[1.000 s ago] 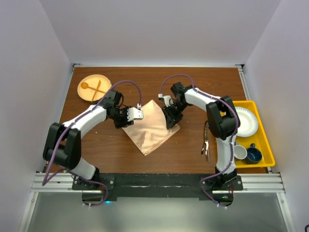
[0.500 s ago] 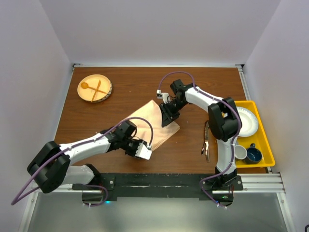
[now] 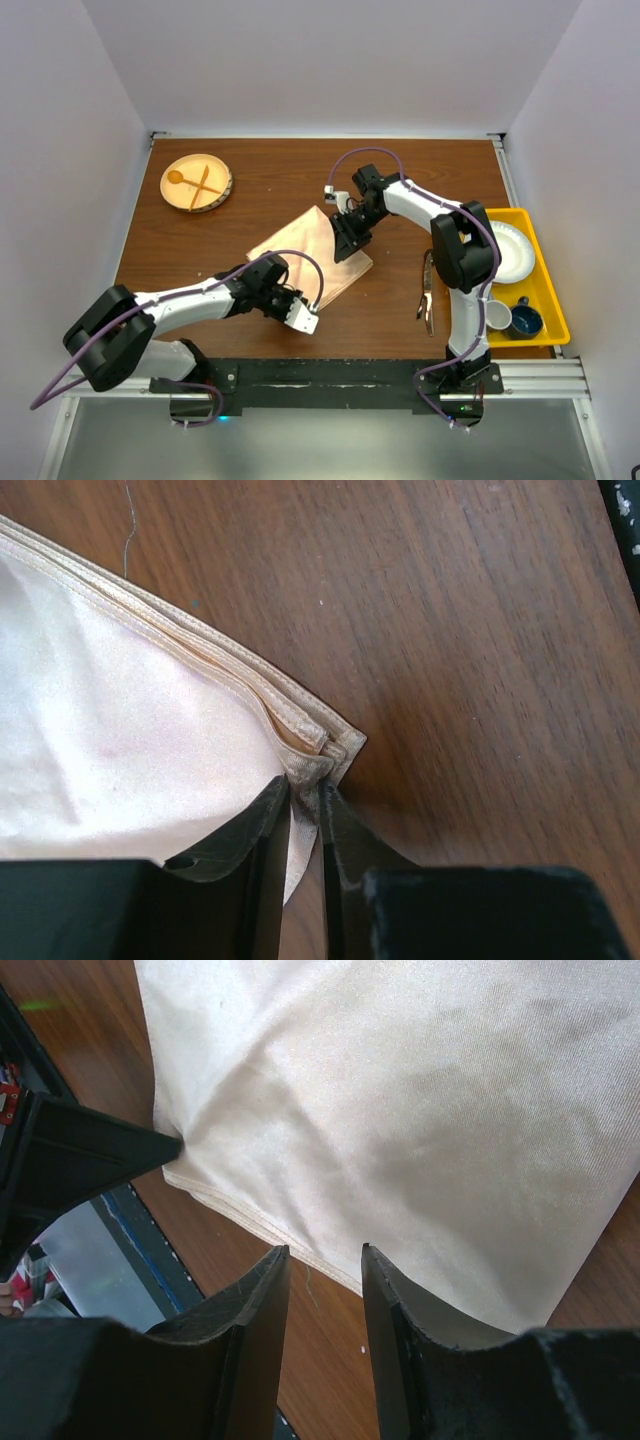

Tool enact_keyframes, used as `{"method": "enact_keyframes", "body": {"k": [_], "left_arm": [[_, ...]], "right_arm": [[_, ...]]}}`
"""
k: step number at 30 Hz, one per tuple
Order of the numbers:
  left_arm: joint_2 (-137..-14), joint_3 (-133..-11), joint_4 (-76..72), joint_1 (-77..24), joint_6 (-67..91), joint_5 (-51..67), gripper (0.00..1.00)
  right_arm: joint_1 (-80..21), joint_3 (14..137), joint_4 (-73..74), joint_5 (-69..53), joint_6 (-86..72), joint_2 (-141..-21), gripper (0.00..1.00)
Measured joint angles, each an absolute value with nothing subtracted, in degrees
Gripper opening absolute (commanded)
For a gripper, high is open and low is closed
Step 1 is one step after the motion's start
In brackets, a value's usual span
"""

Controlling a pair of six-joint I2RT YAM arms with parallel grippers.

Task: Fold the napkin into a case and place the utensils inside
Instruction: Pick up the top corner of the square folded napkin from the center of the board.

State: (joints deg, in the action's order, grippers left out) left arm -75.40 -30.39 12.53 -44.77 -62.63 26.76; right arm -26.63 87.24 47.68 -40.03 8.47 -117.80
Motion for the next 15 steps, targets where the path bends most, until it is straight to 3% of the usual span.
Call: {"method": "enact_keyframes", "body": {"k": [5,12,15], "left_arm": [[-74.22,-30.46,15.92,-44.82,-64.20,28.16,0.20],[-73.28,-31.90,20.84,-45.15,-64.14,30.26,0.30],[-73.28,-32.82,21.54,-45.15,-64.05,30.41,0.27]], "right_arm": [[-26.63,86.74,47.48,-40.03,8.67,-117.80,0.39],[-26.63,85.71,47.66,-40.03,9.45,-117.80,0.40],[-26.63,85.67,47.72,-40.05,9.65,-117.80,0.40]]}}
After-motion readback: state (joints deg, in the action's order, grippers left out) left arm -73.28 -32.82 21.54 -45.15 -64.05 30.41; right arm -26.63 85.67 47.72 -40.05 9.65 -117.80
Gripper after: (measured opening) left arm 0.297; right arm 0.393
